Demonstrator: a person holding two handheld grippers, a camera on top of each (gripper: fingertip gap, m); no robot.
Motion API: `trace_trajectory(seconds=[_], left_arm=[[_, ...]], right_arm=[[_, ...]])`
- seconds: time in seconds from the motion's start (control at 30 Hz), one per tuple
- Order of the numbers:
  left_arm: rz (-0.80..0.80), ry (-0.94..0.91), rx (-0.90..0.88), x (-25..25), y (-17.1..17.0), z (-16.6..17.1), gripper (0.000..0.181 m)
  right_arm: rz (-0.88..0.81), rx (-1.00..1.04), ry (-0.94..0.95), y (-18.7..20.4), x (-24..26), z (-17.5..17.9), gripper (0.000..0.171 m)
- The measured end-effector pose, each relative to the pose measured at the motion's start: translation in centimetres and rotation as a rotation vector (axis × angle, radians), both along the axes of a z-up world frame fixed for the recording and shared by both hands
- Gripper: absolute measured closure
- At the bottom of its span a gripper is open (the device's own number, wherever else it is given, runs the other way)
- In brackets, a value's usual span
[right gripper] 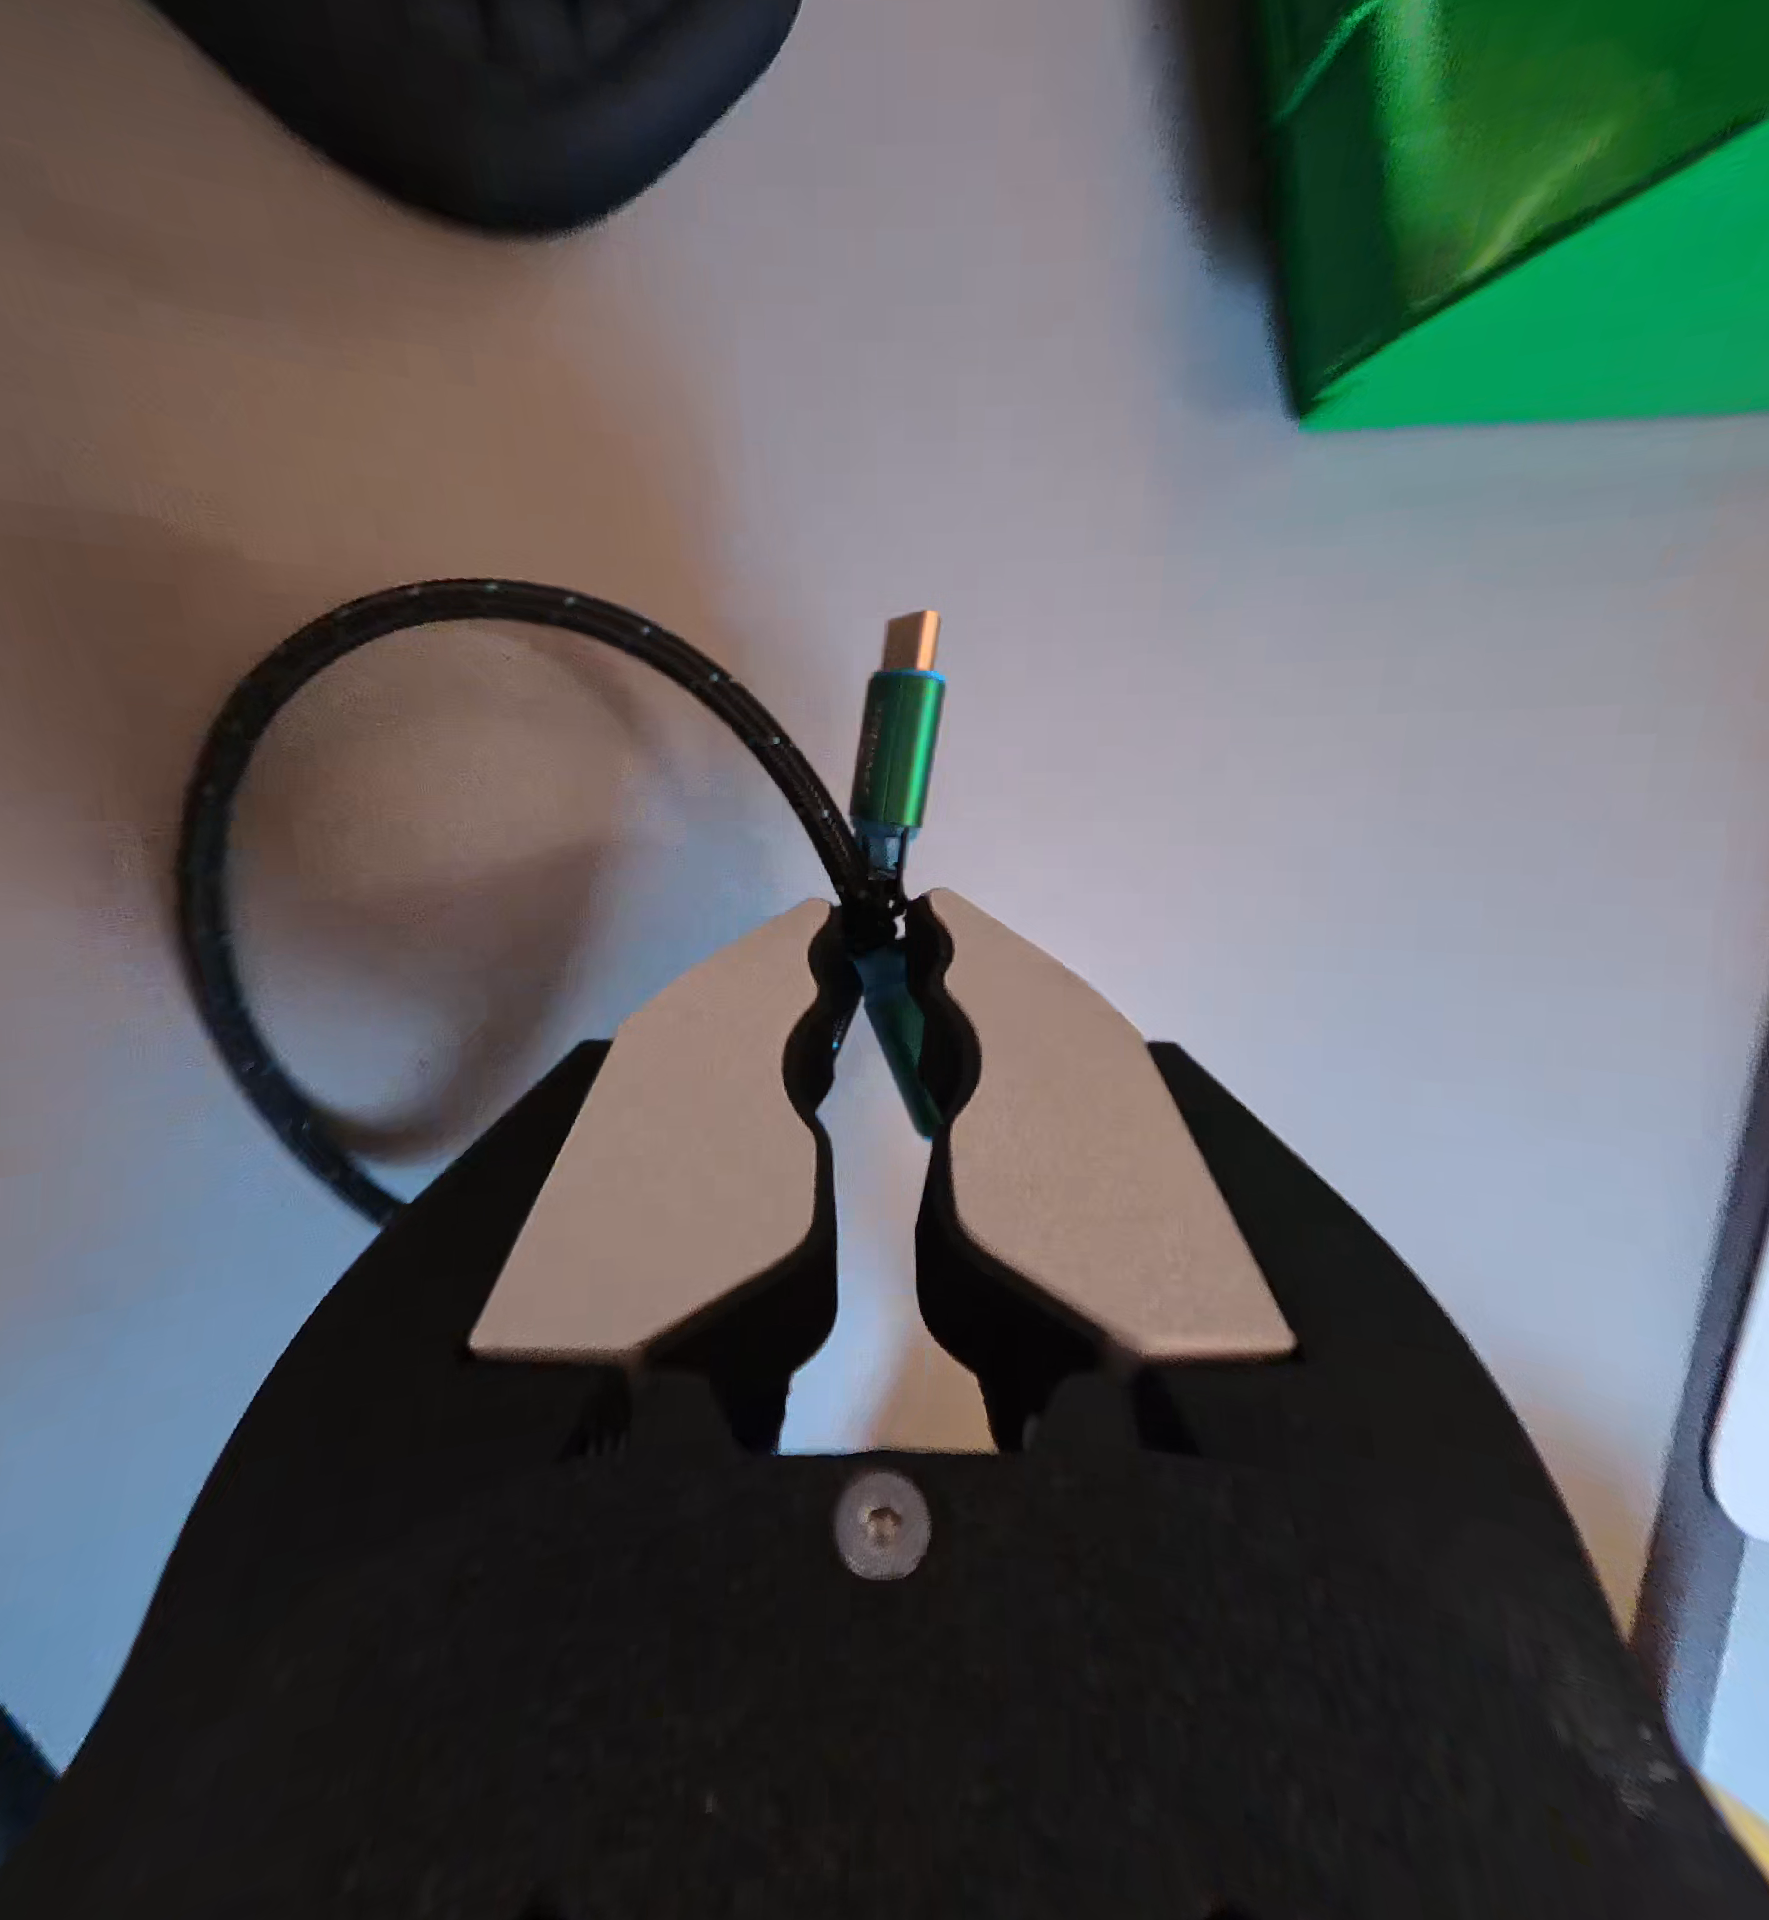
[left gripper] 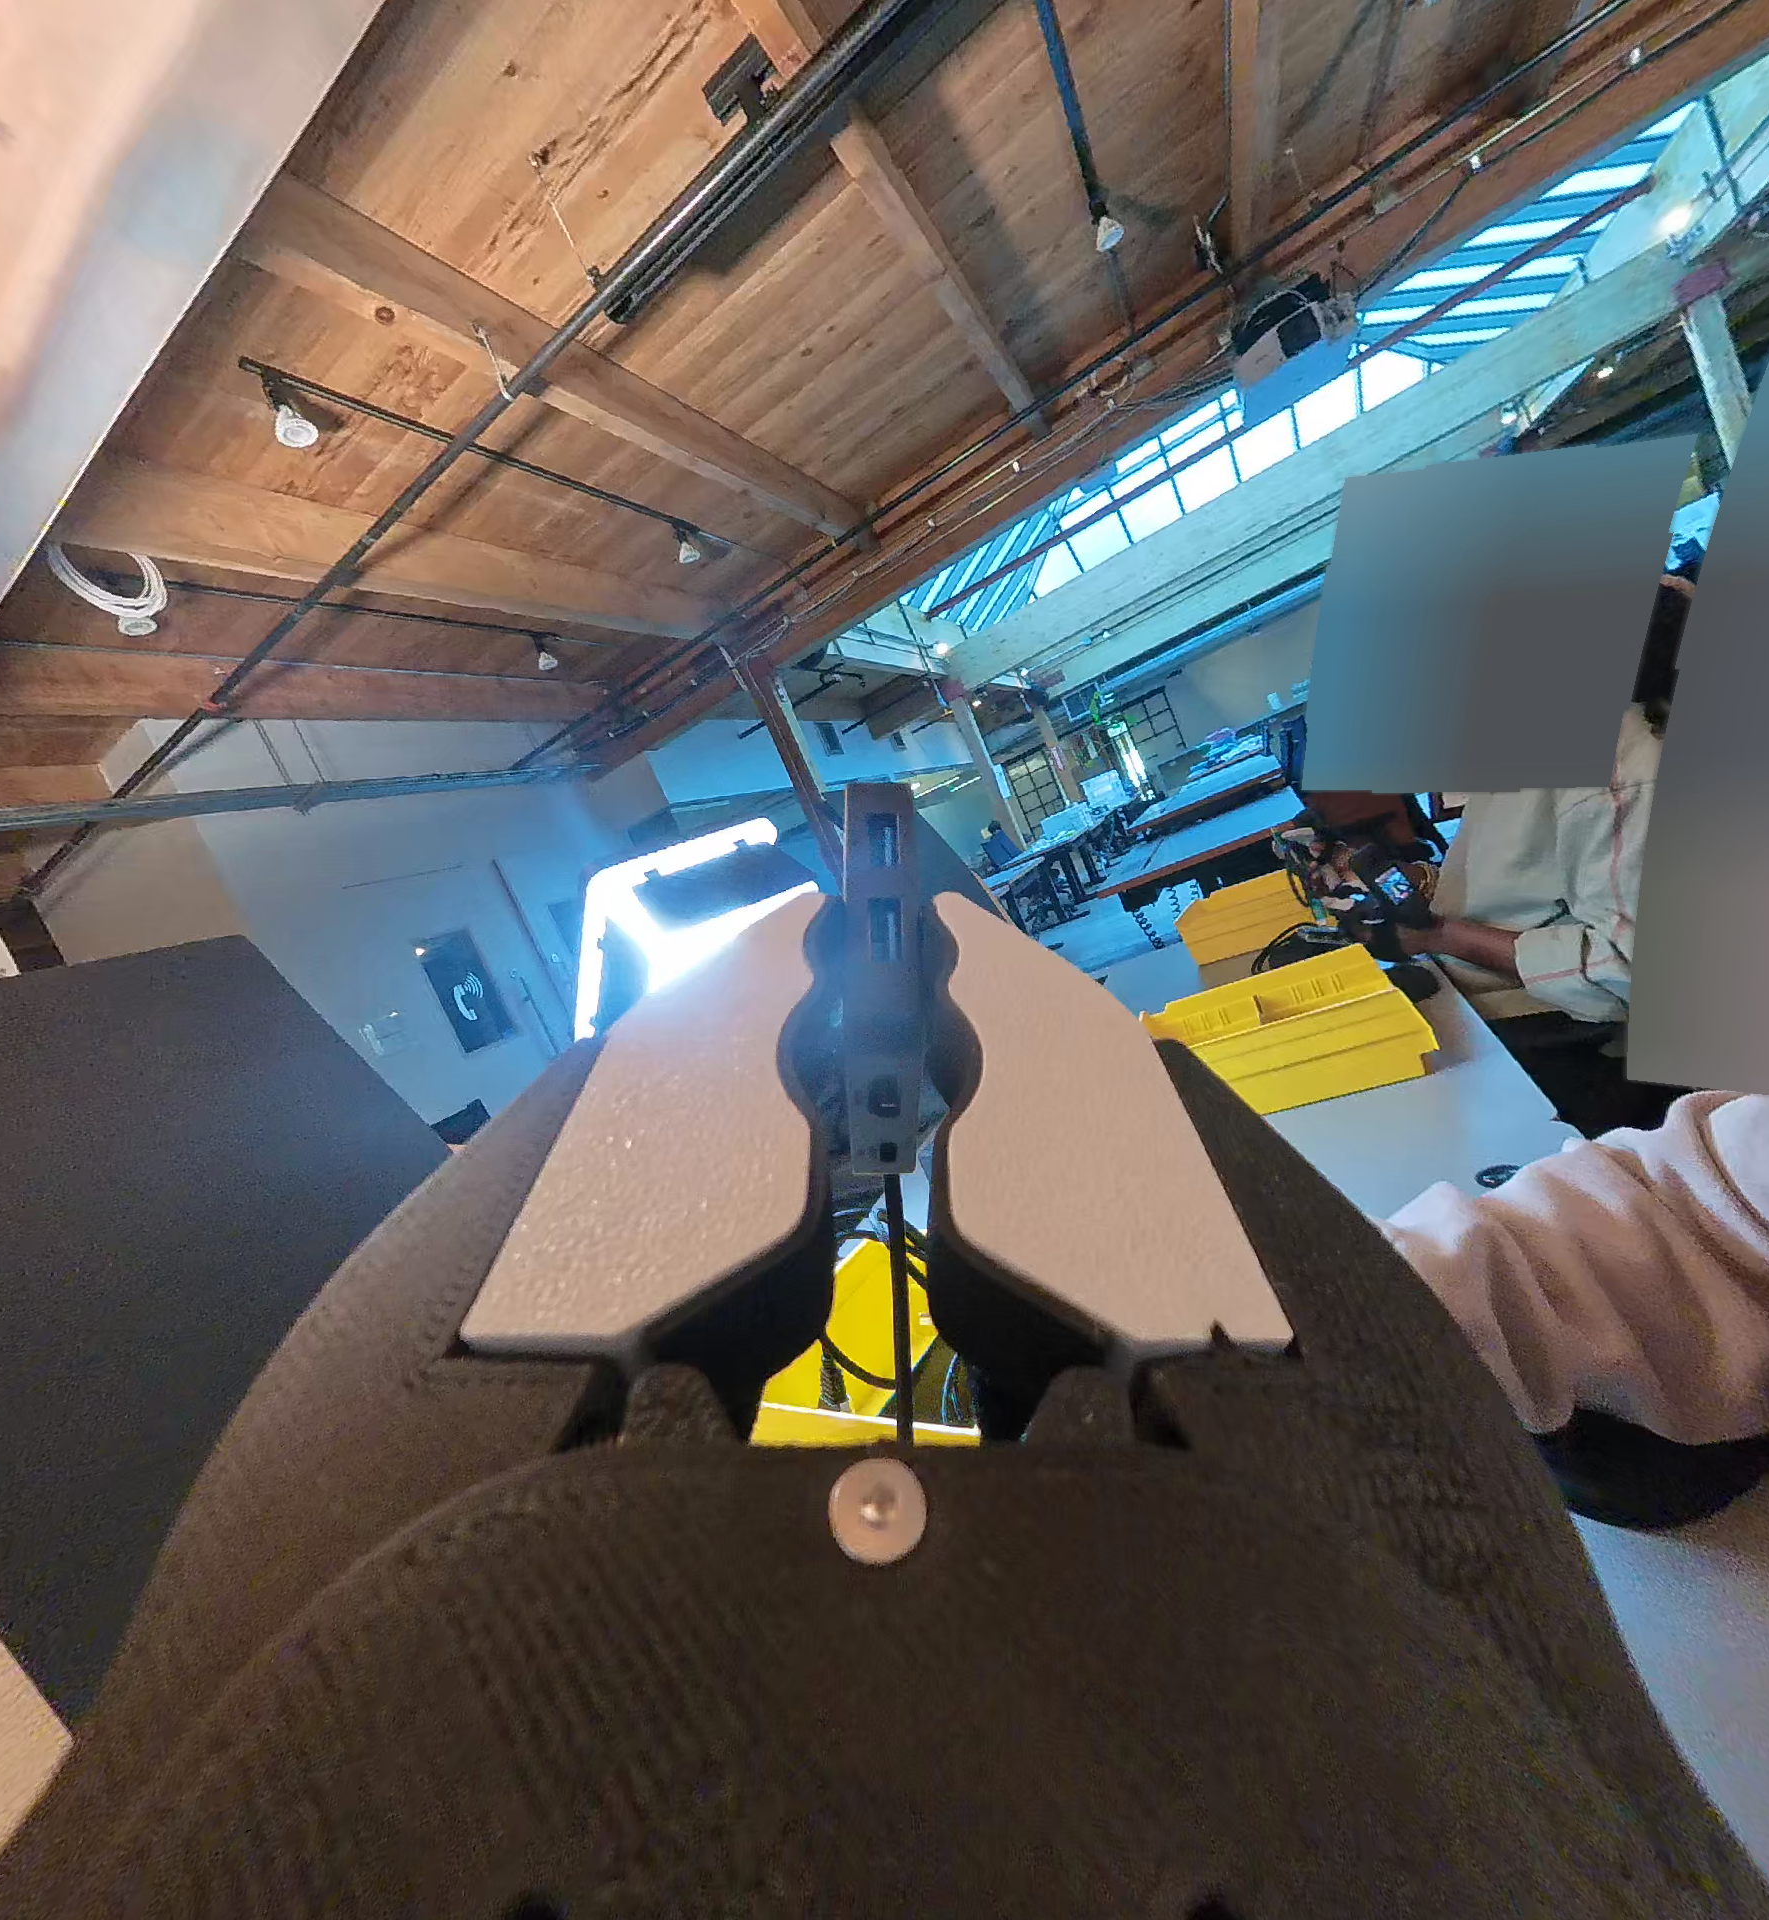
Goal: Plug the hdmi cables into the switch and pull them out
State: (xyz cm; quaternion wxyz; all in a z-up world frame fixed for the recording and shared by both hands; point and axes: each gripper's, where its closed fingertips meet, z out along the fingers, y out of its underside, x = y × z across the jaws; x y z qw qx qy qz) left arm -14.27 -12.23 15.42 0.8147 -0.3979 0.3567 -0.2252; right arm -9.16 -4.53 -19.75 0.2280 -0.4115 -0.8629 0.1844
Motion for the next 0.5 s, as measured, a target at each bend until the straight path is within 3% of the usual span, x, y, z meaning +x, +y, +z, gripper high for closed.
trace_trajectory(seconds=[0.27, 0.5], left_arm=[[-0.003, 0.003, -0.001, 0.1, 0.0, -0.1, 0.167], [-0.012, 0.016, -0.017, 0.7, 0.5, -0.6, 0.167]], right_arm=[[-0.189, -0.057, 0.338, 5.4, 4.3, 10.3, 0.161], [-0.595, 0.139, 0.610, 14.4, 10.7, 17.0, 0.160]])
